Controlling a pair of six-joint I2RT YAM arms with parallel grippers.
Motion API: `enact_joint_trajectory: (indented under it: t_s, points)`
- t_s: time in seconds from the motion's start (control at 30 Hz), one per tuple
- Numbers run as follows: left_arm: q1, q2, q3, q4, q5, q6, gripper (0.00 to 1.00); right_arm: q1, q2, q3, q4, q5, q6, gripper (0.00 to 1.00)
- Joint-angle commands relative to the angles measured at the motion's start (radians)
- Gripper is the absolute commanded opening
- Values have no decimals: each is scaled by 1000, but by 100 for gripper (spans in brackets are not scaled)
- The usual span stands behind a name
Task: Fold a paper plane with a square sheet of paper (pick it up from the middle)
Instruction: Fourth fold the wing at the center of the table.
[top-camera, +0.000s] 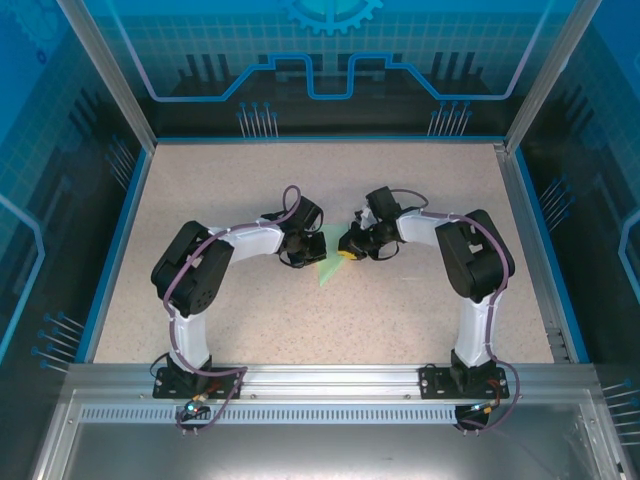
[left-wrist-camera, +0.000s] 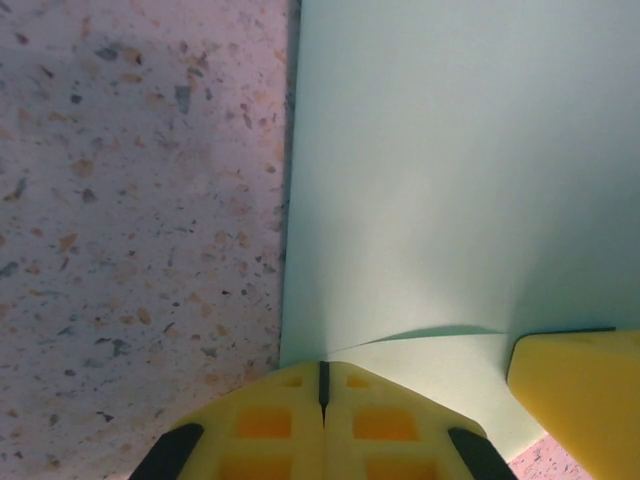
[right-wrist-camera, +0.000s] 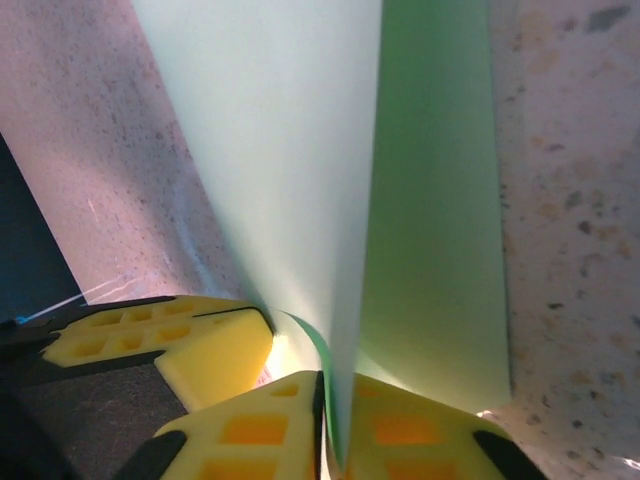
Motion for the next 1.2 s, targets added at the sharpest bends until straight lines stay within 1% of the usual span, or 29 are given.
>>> enact_joint_trajectory:
  t_s: [0.0,0.03,0.1,0.23,0.43,0.57,0.63,0.7,0.83,1.0,1.07,1.17]
  points:
    - [7,-43,-9,-30,-9,19,4,-18,-3,-18,29,-28,13,6]
    - [9,-56,-8,-38,-12,20,9,-20,-11,-23,34,-25,18,5]
    - [13,-82,-1,-67,-24,13,22,-23,-34,-38,41,-4,23,3]
    - [24,-163,-8,-118,-84,8,43,-32,-132,-68,14,82,18,0]
    - [51,-305,-73,-128,-155,0,65,-32,-284,-95,-65,233,1,0]
    - [59,-383,-126,-94,-174,12,73,-12,-344,-104,-94,312,37,0]
    - [59,-420,-160,-57,-168,48,77,29,-353,-78,-129,408,64,0]
    - [59,-451,-200,-11,-164,80,81,74,-341,-46,-154,480,101,0]
    - [60,-513,-278,70,-147,118,87,145,-279,31,-197,552,199,0]
    - [45,-526,-384,249,-60,196,92,169,-195,62,-207,536,347,0]
    - [14,-503,-411,321,-56,260,92,175,-171,58,-203,526,401,0]
    - [-65,-462,-443,435,-109,380,89,175,-158,51,-210,524,458,0]
